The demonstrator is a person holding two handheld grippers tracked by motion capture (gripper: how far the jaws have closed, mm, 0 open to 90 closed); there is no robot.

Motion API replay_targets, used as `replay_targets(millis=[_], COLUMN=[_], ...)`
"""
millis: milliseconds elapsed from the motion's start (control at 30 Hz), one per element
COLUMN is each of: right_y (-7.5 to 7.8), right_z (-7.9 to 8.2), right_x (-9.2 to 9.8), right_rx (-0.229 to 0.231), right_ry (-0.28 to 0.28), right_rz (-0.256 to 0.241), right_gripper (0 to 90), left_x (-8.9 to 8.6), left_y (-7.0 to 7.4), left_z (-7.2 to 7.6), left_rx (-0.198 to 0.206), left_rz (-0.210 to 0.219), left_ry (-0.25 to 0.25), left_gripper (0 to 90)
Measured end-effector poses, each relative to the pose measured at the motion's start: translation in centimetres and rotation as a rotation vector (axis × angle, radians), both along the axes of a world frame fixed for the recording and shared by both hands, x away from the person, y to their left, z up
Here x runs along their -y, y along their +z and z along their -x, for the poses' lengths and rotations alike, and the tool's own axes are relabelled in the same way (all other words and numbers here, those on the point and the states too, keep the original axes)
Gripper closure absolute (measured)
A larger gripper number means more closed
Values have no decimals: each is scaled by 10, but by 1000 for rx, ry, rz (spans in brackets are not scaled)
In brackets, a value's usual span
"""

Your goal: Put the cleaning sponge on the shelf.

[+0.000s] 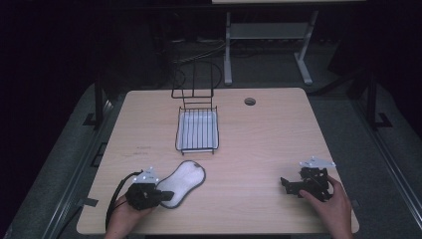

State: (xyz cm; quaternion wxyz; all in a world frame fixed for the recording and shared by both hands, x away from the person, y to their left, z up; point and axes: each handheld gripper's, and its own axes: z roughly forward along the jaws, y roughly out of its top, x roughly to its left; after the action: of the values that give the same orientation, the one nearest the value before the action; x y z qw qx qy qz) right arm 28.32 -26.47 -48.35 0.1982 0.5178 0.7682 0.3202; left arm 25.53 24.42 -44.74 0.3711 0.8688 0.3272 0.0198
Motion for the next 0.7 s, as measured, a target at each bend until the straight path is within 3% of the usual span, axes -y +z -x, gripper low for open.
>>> replay_targets(millis=[367,700], right_y=[0,0], right_z=[0,0], right_x=[0,0], right_rx=[1,0], right_ry=[0,1], right_rz=[0,0], right_gripper=[2,2], left_x=[-27,-49], left_y=[2,1], left_z=[-3,-6], left_rx=[12,14], left_rz=[-22,-12], left_ry=[76,148], left_gripper=[897,898])
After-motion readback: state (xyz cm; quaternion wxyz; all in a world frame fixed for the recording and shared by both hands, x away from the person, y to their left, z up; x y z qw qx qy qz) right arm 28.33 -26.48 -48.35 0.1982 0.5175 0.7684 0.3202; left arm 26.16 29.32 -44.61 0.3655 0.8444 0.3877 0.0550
